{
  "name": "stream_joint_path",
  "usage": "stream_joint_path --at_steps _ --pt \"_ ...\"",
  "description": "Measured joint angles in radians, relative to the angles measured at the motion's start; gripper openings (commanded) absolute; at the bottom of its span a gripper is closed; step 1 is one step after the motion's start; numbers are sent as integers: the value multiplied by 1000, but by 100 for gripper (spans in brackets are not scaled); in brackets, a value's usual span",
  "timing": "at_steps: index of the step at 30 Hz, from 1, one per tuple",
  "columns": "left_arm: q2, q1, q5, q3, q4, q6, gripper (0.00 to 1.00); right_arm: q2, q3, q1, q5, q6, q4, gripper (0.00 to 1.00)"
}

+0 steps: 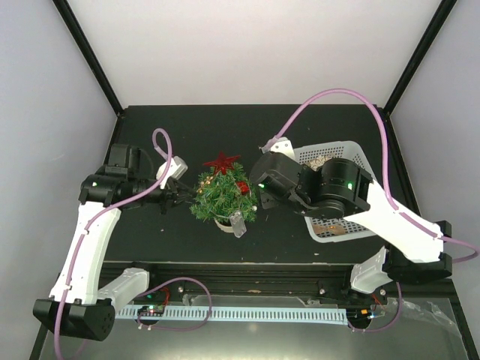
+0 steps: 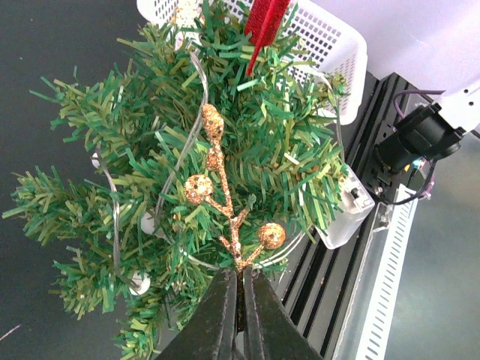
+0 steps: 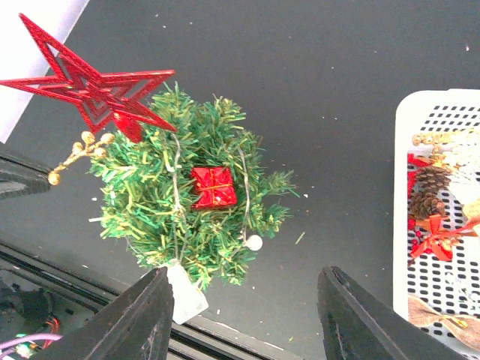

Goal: Decorate the small christmas tree

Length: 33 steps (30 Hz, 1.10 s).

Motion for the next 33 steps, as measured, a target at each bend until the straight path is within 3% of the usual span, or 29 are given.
stream_joint_path --at_steps 13,33 --pt "25 -1 46 -4 16 13 2 -42 -92 -24 2 4 21 55" --pt "60 -89 28 -89 125 -30 2 -42 -129 -29 -3 18 43 55"
